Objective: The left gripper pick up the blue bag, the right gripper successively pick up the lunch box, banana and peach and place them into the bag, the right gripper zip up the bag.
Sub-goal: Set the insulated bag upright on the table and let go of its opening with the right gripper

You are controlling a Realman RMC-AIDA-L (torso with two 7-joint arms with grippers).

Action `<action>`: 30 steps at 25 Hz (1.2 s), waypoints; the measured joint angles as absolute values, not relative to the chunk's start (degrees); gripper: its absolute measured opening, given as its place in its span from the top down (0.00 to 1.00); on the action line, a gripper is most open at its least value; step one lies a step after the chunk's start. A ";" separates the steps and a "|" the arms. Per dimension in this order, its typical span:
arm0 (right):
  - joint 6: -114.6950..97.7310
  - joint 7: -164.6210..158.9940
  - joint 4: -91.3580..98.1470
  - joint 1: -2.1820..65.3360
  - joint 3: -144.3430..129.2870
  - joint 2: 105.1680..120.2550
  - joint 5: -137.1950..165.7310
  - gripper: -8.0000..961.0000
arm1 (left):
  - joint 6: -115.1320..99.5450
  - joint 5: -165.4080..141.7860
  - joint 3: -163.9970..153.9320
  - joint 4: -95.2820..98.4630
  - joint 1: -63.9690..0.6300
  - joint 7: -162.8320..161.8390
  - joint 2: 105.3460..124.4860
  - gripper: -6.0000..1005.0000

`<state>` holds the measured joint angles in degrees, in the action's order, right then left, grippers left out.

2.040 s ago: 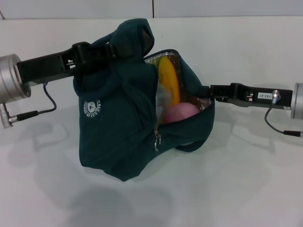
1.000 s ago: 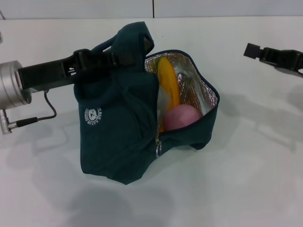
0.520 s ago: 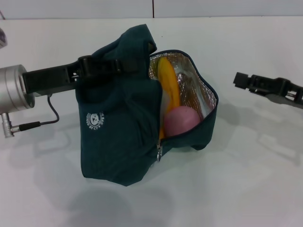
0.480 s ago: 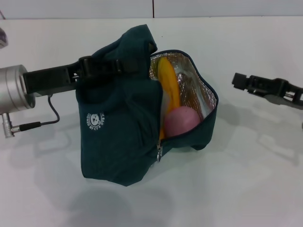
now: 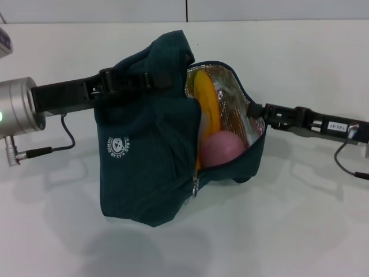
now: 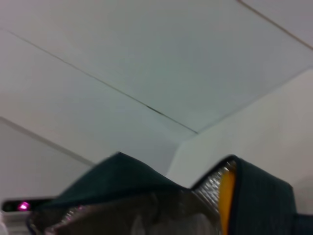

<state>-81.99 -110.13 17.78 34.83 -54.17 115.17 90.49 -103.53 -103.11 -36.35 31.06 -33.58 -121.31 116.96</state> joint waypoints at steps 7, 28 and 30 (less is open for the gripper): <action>-80.42 -110.33 17.79 34.91 -54.95 115.21 90.50 0.17 | -103.53 -103.07 -36.31 31.20 -33.66 -121.37 116.98 0.92; -78.87 -108.63 18.55 35.86 -57.95 115.22 90.02 0.60 | -103.53 -102.97 -36.30 31.38 -33.75 -121.35 116.89 0.92; -78.99 -108.39 18.54 35.86 -57.92 115.22 90.00 0.65 | -103.53 -102.97 -36.29 31.38 -33.75 -121.32 116.89 0.92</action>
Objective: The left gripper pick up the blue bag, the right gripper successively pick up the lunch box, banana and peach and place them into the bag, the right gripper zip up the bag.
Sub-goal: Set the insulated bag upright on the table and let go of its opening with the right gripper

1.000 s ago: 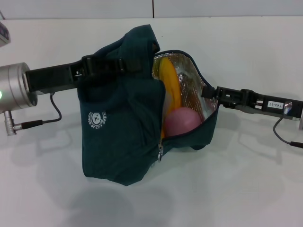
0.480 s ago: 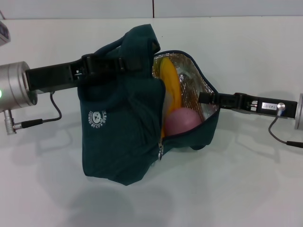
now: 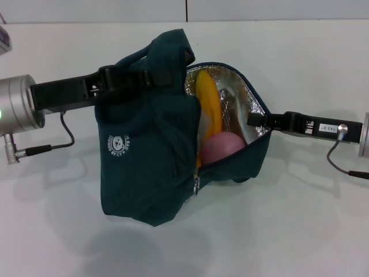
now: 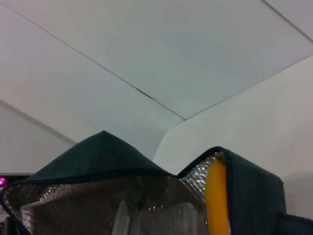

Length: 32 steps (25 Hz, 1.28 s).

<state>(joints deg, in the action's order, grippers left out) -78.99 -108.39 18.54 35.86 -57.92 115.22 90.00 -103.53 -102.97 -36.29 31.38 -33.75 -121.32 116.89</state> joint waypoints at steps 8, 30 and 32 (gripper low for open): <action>-79.26 -108.22 18.55 35.86 -57.66 115.29 89.95 0.92 | -103.53 -103.00 -36.29 31.38 -33.75 -121.38 116.89 0.92; -99.47 -108.28 39.70 26.10 -57.21 114.19 75.50 0.96 | -105.20 -103.04 -37.64 30.69 -34.36 -122.52 117.68 0.91; -99.74 -108.45 40.46 25.83 -57.39 114.38 75.52 0.96 | -103.87 -103.65 -38.18 30.36 -34.37 -122.53 117.70 0.91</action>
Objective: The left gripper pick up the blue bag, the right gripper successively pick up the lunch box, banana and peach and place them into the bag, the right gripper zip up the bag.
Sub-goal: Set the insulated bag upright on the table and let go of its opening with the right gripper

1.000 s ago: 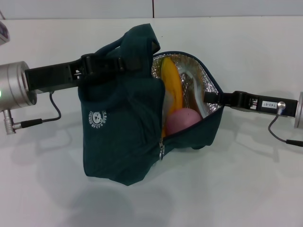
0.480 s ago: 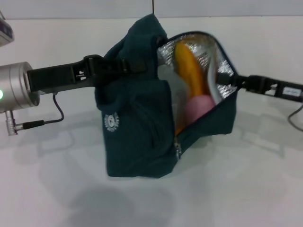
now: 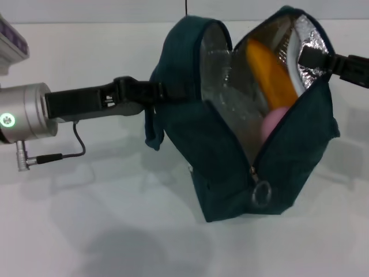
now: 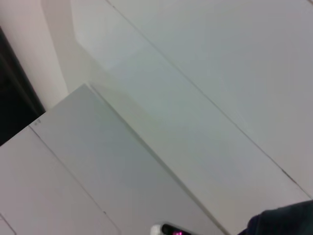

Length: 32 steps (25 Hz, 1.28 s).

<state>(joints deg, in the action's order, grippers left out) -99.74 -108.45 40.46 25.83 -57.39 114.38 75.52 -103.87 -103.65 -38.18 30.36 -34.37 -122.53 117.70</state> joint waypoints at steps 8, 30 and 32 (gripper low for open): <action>-96.02 -107.85 38.99 27.15 -57.91 115.20 81.39 0.95 | -98.89 -108.01 -38.50 30.13 -34.41 -122.52 118.26 0.91; -101.34 -106.58 35.58 26.42 -54.01 114.76 81.37 0.78 | -97.88 -108.91 -39.21 30.15 -34.54 -122.45 118.38 0.91; -101.94 -106.55 35.53 25.81 -53.48 114.63 81.37 0.69 | -97.92 -108.91 -39.20 30.15 -34.54 -122.41 118.38 0.91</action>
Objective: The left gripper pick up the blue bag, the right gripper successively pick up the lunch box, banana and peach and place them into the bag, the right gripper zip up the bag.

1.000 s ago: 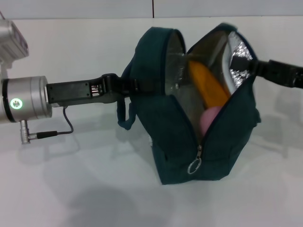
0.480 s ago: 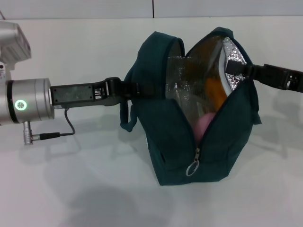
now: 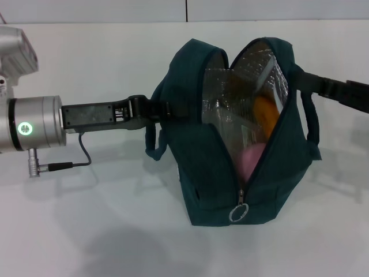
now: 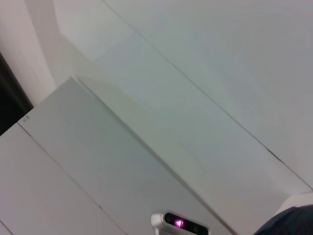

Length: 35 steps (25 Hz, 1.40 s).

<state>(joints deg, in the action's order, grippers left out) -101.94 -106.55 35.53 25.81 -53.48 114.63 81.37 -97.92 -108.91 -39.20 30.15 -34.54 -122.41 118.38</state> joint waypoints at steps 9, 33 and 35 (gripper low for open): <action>-111.73 -98.17 34.72 21.78 -47.85 115.01 80.94 0.35 | -98.14 -108.90 -39.41 30.15 -34.54 -122.30 118.38 0.91; -100.71 -51.81 16.01 20.88 -64.22 115.49 90.74 0.14 | -98.66 -108.35 -40.69 29.35 -34.54 -122.10 118.43 0.91; -99.78 -51.82 15.78 21.27 -64.33 115.51 90.03 0.13 | -98.65 -108.34 -40.70 29.35 -34.54 -122.10 118.44 0.91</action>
